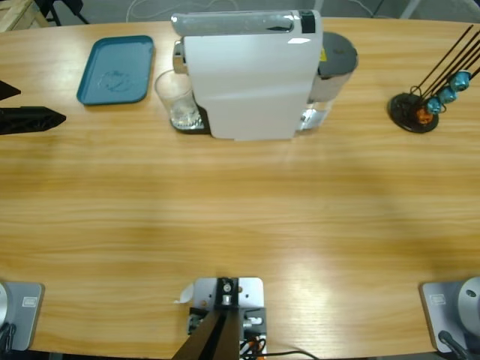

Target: Pour coffee

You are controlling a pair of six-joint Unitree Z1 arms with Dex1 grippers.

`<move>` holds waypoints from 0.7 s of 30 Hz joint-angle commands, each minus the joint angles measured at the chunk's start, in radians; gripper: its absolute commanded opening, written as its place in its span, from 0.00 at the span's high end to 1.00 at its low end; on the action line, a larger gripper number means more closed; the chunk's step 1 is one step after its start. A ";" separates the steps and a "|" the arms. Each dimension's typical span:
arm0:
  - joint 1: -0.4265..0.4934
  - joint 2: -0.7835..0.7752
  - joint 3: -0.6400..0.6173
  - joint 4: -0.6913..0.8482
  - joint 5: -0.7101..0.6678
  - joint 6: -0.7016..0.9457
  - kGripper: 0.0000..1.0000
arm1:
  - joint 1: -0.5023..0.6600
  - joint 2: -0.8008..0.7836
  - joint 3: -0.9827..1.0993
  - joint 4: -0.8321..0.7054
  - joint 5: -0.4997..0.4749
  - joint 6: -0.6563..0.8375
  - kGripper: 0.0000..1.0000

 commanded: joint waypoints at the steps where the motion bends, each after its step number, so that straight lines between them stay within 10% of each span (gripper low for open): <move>1: 0.005 0.034 0.009 0.013 -0.011 -0.008 0.01 | 0.009 -0.014 -0.002 0.027 -0.008 -0.002 0.00; 21: 0.006 0.037 0.009 0.014 -0.027 -0.008 0.01 | 0.008 -0.031 0.001 0.032 -0.011 0.000 0.00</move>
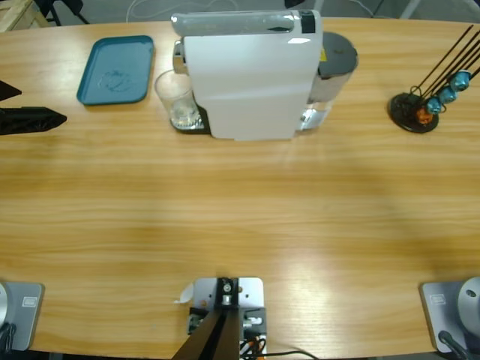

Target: Pour coffee

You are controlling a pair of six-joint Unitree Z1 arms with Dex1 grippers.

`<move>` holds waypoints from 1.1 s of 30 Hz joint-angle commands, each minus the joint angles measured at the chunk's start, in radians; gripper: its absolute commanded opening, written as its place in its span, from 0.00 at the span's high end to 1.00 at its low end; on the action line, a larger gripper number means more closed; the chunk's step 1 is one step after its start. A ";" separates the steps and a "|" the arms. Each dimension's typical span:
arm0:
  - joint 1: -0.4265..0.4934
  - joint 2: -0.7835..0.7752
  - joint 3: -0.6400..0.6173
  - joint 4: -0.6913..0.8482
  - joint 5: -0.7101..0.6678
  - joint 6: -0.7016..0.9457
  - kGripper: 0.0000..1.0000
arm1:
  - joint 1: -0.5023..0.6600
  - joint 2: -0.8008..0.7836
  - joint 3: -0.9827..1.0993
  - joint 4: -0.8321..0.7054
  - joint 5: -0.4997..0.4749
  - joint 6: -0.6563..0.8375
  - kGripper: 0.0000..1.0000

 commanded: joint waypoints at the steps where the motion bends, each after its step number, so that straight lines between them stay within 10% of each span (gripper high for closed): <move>1: 0.006 0.034 0.009 0.015 -0.033 -0.008 0.01 | 0.008 -0.036 0.022 0.017 -0.007 -0.002 0.00; 11: 0.006 0.019 0.036 -0.043 -0.094 -0.051 0.02 | 0.008 -0.519 0.651 -0.241 -0.002 0.035 0.02; 22: 0.006 -0.060 0.314 -0.502 -0.105 -0.095 0.01 | 0.010 -1.135 1.385 -0.612 0.082 0.076 0.01; 33: 0.001 -0.105 0.466 -0.620 -0.152 -0.016 0.00 | 0.010 -1.282 1.535 -0.751 0.126 0.075 0.00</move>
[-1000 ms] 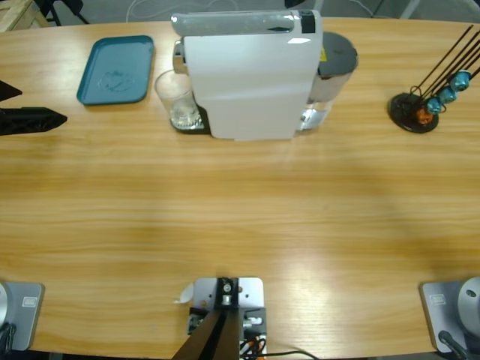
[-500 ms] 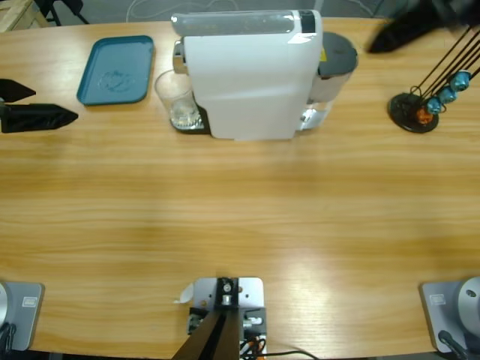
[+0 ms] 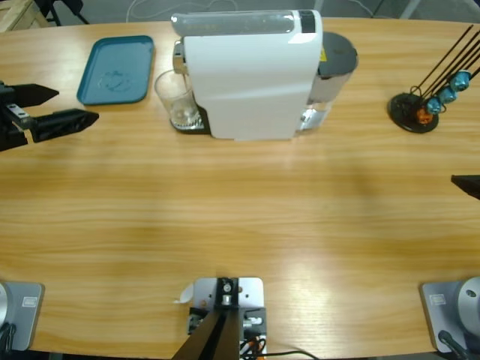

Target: Pour coffee

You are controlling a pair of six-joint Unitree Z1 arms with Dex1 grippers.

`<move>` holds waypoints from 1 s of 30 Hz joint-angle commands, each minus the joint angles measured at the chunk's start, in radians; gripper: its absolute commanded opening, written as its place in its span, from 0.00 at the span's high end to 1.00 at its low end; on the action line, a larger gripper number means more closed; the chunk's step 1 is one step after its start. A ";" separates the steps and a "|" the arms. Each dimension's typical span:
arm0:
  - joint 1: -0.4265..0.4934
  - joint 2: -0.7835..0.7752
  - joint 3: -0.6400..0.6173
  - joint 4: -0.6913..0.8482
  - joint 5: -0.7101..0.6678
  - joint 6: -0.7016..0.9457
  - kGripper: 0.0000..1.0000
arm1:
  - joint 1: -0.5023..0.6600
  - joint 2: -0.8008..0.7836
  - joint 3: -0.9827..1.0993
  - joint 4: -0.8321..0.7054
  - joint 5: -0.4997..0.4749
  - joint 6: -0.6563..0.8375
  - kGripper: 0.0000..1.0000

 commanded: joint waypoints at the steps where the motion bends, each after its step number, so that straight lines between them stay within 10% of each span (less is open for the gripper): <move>1: -0.001 -0.065 0.122 -0.057 -0.044 0.018 0.00 | 0.006 -0.061 0.061 -0.031 0.014 0.012 0.00; 30: -0.007 -0.096 0.165 -0.099 -0.042 0.017 0.00 | 0.006 0.103 0.029 -0.032 0.026 -0.002 0.00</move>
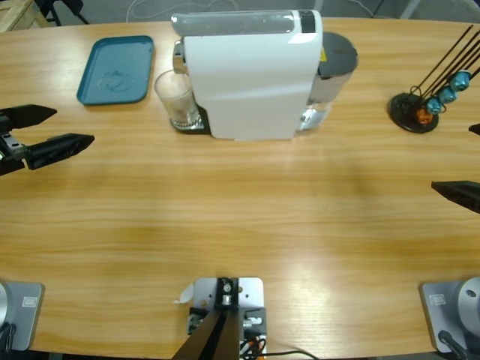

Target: Pour coffee

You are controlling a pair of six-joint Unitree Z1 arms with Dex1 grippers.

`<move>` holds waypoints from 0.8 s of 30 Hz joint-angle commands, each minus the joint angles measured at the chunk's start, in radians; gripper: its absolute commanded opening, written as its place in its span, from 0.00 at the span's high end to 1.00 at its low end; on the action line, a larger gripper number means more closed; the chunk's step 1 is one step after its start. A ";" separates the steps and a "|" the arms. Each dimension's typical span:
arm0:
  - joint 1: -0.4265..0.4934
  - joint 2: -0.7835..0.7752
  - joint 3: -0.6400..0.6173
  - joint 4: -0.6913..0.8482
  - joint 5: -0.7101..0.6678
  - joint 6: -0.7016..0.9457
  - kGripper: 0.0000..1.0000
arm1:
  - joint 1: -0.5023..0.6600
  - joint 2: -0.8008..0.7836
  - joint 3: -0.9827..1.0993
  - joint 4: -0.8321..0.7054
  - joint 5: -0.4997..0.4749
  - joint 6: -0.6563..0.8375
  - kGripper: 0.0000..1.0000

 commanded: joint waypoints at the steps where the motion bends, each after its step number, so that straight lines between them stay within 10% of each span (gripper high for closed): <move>1: -0.005 -0.020 0.037 -0.013 -0.015 0.005 0.00 | 0.006 0.048 0.007 -0.012 0.010 -0.002 0.00; 24: -0.005 0.027 0.042 -0.056 -0.021 0.006 0.00 | 0.009 0.030 0.053 -0.067 0.016 0.009 0.00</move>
